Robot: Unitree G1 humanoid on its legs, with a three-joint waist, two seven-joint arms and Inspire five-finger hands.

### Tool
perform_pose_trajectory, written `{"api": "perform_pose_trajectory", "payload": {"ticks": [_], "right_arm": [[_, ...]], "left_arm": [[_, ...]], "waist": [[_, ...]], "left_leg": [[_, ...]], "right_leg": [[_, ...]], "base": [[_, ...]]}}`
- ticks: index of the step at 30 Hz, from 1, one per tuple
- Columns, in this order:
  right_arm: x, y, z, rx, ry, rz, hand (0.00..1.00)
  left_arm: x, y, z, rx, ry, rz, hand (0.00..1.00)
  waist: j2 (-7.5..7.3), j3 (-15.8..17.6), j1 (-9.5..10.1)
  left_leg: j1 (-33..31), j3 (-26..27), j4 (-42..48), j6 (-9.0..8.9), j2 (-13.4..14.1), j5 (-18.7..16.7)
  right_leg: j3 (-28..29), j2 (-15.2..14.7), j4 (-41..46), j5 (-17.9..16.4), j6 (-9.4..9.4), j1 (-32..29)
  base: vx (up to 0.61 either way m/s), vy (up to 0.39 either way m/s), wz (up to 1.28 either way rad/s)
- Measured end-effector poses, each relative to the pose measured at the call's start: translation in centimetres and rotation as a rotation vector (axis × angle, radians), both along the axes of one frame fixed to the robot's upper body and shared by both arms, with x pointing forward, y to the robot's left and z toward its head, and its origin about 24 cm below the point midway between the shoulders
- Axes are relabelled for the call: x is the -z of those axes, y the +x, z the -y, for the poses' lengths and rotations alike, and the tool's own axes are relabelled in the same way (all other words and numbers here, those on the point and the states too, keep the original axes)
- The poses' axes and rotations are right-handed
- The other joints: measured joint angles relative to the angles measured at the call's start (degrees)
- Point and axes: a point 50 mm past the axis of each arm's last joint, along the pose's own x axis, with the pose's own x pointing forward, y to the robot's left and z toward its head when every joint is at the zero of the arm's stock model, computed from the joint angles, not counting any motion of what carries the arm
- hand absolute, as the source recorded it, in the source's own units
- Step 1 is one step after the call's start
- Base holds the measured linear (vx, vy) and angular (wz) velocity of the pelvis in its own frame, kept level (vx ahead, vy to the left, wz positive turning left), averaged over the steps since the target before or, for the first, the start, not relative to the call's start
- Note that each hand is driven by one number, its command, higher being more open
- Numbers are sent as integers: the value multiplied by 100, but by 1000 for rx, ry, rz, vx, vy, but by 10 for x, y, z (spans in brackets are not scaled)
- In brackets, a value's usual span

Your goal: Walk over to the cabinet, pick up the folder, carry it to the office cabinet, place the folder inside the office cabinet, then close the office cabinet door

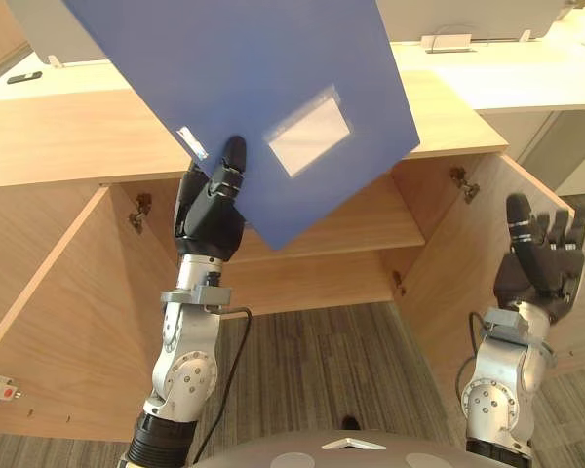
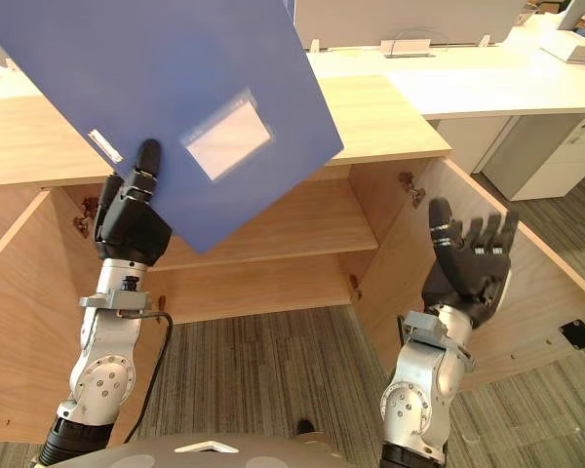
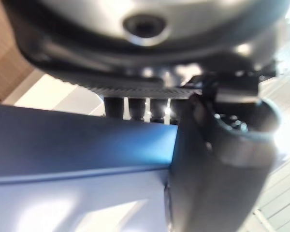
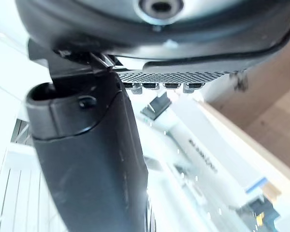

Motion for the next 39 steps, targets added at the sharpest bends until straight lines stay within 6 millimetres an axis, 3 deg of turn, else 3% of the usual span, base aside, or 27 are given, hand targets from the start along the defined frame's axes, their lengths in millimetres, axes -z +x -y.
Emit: {"api": "perform_pose_trajectory", "payload": {"ticks": [3,6,10,13,18,26,27,32,35,36,39], "right_arm": [[-26,19,-7,-139,-111,100,100],[-66,43,-20,-316,-303,229,100],[-96,70,-36,-475,-512,276,100],[-92,81,-35,-510,-589,203,100],[-62,98,-31,-584,-627,2,100],[-56,117,-33,-615,-689,-85,100],[-56,118,-34,-616,-697,-90,0],[-47,126,-42,-674,-727,-138,0],[-30,124,-56,-775,-752,-202,0],[-23,122,-60,-823,-740,-226,0],[-6,116,-69,-930,-727,-289,0]], "left_arm": [[14,3,3,56,64,-52,0],[27,5,7,134,142,-92,0],[29,11,15,217,212,-89,0],[25,14,16,229,223,-64,0],[25,14,9,229,268,-64,0],[35,16,4,214,281,-111,0],[36,15,4,214,282,-113,0],[44,16,1,216,300,-151,0],[54,15,-5,242,306,-210,0],[59,14,-9,250,319,-242,100],[72,7,-13,322,398,-304,100]], "waist": [[2,-2,14],[1,-4,30],[-2,-26,79],[-6,-30,172],[-34,-50,156],[-47,-47,164],[-49,-46,159],[-98,-72,122],[-121,-61,99],[-129,-61,99],[-218,-81,107]], "left_leg": [[-18,-29,29,1,-1,-1],[-64,-120,26,13,-2,22],[-109,-194,27,17,9,91],[-115,-208,27,31,9,100],[-222,-289,33,81,-36,132],[-311,-310,47,121,-103,157],[-312,-309,47,121,-105,158],[-329,-285,46,122,-126,158],[-341,-285,47,120,-117,158],[-347,-284,48,118,-115,158],[-395,-285,122,78,-101,130]], "right_leg": [[-12,-8,1,3,4,13],[-39,-13,0,2,4,10],[-103,-8,0,49,56,-21],[-110,-9,-2,109,63,-22],[-157,-67,-27,227,65,-88],[-160,-132,-123,258,20,-119],[-160,-133,-127,258,20,-118],[-155,-149,-204,254,14,-109],[-157,-141,-215,237,-12,-112],[-158,-139,-232,237,-13,-111],[-163,-140,-307,238,-13,-89]], "base": [[-65,-38,4],[-57,-42,12],[-34,-42,10],[-31,-12,3],[-47,8,8],[-47,-18,1],[-38,-27,0],[-45,-35,-3],[-39,-40,0],[-38,-42,0],[-29,-43,1]]}}
